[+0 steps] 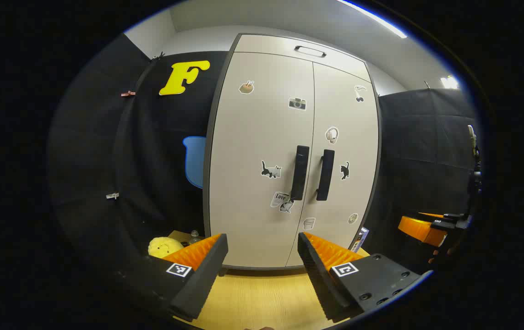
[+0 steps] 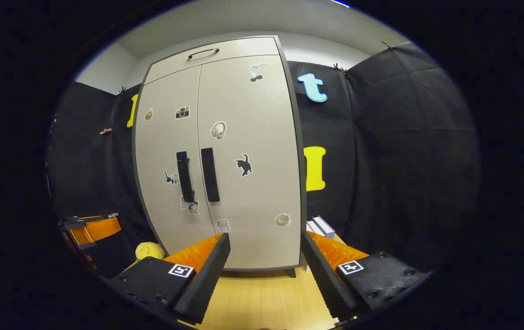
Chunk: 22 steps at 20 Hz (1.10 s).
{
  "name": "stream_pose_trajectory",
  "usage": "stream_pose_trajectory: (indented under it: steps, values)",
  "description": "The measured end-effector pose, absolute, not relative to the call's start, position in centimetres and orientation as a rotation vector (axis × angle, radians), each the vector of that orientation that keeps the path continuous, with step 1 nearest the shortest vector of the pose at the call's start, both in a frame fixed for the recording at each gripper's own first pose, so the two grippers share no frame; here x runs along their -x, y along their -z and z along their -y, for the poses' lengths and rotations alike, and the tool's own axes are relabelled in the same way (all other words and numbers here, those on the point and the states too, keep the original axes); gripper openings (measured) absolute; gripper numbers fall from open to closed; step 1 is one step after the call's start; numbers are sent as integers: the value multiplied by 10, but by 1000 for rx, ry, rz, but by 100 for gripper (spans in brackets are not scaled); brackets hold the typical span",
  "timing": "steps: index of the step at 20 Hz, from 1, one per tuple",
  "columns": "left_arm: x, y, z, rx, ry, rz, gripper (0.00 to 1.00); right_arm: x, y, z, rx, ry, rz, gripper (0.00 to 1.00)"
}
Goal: Open the right door of the double-door shoe cabinet with the right hand, and open the left door with the left hand.
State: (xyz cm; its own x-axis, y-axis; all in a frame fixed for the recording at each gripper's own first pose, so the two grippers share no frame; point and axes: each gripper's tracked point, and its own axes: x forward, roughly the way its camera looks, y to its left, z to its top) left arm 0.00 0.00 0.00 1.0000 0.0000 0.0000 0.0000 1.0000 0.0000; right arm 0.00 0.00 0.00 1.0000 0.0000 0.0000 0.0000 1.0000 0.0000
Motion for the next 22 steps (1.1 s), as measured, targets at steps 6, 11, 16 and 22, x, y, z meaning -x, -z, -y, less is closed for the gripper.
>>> stream_pose_trajectory:
  steps: [6,11,16,22]
  values:
    - [8,3,-9,-15,-15,-2,95,0,2,-6,-16,6,-1,98]
    - [8,1,-9,6,-19,0,95,0,-5,-4,-21,19,26,98]
    - [12,-7,-10,-14,-42,19,95,4,-8,-8,-17,1,29,98]
    - [19,-7,-18,-28,-91,7,95,-11,-15,-33,17,-79,14,98]
